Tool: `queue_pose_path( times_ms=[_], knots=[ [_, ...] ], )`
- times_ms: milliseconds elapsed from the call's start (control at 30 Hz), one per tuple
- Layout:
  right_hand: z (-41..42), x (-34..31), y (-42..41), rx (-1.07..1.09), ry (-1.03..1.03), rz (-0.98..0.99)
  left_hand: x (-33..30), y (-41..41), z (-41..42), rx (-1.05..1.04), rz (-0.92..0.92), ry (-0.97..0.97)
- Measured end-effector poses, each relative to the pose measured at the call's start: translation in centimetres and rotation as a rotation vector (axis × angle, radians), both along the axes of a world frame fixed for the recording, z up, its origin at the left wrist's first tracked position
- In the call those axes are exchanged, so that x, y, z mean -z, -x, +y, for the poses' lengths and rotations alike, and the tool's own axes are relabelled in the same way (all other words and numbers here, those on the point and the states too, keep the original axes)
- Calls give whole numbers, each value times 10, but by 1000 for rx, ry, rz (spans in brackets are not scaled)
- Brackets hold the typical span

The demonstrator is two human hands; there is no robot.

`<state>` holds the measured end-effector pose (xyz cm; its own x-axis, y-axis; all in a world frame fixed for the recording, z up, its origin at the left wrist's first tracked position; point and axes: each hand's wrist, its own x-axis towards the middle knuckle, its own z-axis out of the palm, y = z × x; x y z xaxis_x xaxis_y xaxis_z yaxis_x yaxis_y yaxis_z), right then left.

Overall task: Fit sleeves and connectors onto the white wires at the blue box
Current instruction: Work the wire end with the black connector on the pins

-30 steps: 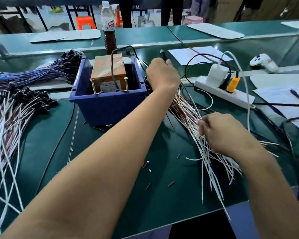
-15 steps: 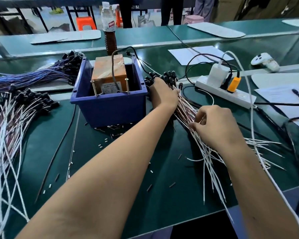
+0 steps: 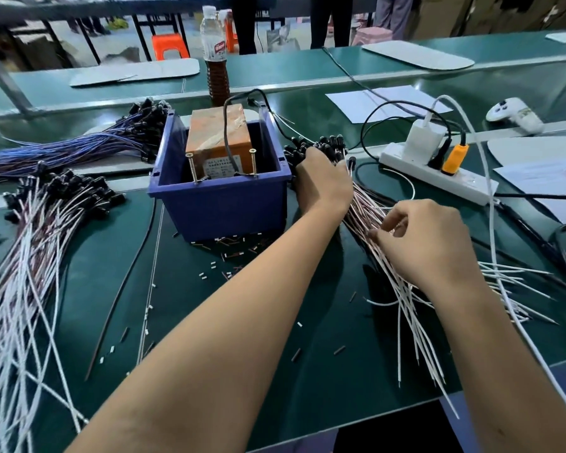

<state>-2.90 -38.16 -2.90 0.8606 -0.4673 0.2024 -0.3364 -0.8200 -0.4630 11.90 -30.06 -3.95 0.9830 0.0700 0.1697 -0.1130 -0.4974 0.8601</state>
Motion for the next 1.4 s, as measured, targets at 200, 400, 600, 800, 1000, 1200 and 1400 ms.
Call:
queue_pose_path(
  times_ms=[200, 400, 600, 800, 1000, 1200, 1400],
  knots=[
    [23, -18, -11, -40, -15, -277, -28, 27, 30, 296, 66, 34],
    [69, -24, -25, -226, -163, -351, -42, 59, 130, 791, 503, -56],
    [128, -20, -32, -533, -248, -178, -57, 52, 253, 602, 505, -272],
    [215, -4, -41, -804, -205, 48, -31, 30, 334, -356, 252, -726],
    [278, -4, -47, -933, -110, 68, -14, 21, 374, -597, 319, -689],
    [293, -7, -50, -963, -106, 19, -16, 17, 390, -606, 225, -644],
    [284, 1, -53, -924, -168, 29, -31, 18, 386, -572, 124, -565]
  ],
)
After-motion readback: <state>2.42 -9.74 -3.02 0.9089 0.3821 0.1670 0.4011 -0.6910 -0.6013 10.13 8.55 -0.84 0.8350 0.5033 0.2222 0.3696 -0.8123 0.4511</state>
